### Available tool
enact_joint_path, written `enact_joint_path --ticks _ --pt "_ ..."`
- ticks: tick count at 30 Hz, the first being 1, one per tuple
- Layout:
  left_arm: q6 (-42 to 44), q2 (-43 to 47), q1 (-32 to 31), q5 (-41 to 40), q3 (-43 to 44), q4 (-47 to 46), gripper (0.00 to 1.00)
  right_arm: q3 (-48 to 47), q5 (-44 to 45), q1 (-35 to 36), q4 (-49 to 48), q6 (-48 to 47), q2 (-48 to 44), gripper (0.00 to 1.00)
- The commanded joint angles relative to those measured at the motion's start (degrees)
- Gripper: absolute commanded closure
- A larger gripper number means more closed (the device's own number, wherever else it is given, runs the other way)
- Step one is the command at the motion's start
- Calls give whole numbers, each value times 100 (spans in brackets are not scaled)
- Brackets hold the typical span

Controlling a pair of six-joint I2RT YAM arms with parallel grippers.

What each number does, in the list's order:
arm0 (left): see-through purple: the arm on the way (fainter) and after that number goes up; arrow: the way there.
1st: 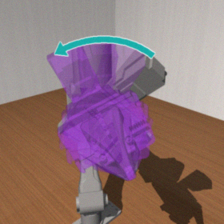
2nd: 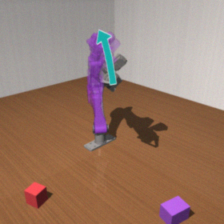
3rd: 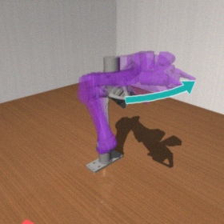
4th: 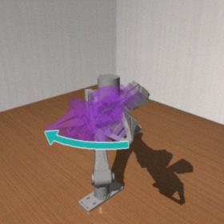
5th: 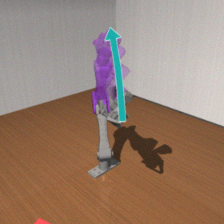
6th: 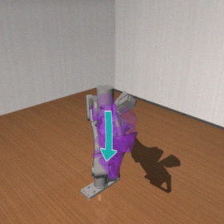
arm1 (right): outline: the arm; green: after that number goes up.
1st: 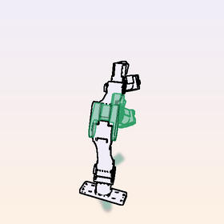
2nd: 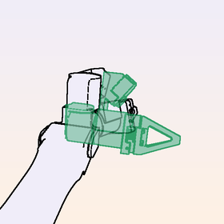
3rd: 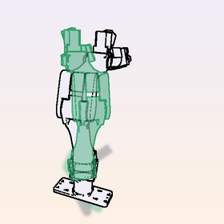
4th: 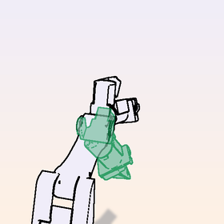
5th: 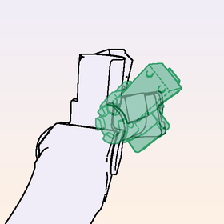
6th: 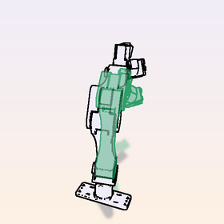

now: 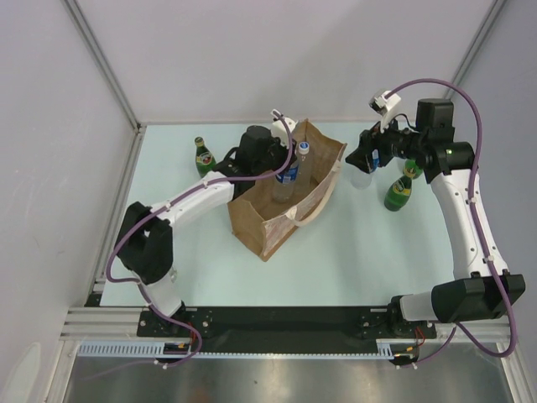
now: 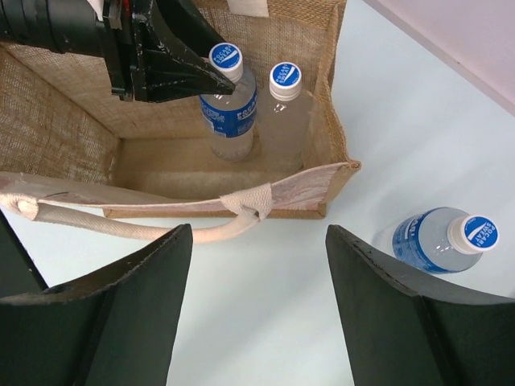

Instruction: Place the beverage into the canvas bag

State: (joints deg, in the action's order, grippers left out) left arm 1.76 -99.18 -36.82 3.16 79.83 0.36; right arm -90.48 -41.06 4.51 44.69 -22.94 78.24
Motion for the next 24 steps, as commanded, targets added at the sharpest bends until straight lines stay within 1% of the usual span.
enact_joint_path --ticks 1,7,8,10,11,13,14,17,18,20,24 --pt "79 -5 122 -175 -29 -1090 98 39 -104 -47 -118 -35 -168 27" --pt "17 -67 166 -166 -213 -1126 87 83 -78 -65 -109 -97 -124 27" --pt "0 -58 175 -175 -249 -1135 81 83 -69 -65 -101 -105 -116 27" --pt "-44 -5 166 -201 -380 -1161 75 100 -51 -82 -100 -123 -116 27" --pt "-62 12 166 -219 -424 -1178 69 92 -51 -82 -83 -132 -98 27" --pt "-88 108 166 -272 -538 -1196 63 118 -43 -74 -92 -141 -89 27" --pt "-105 152 166 -289 -565 -1205 58 118 -34 -82 -83 -149 -89 27" --pt "-132 293 166 -307 -635 -1205 47 109 -25 -91 -74 -141 -46 27" --pt "-132 328 166 -490 -644 -1205 45 109 -25 -82 -83 -141 -37 27" --pt "-123 443 166 -527 -671 -1196 35 100 -25 -91 -83 -132 -19 27" --pt "-97 636 184 -588 -688 -1135 30 39 -25 -91 -100 -53 51 27"
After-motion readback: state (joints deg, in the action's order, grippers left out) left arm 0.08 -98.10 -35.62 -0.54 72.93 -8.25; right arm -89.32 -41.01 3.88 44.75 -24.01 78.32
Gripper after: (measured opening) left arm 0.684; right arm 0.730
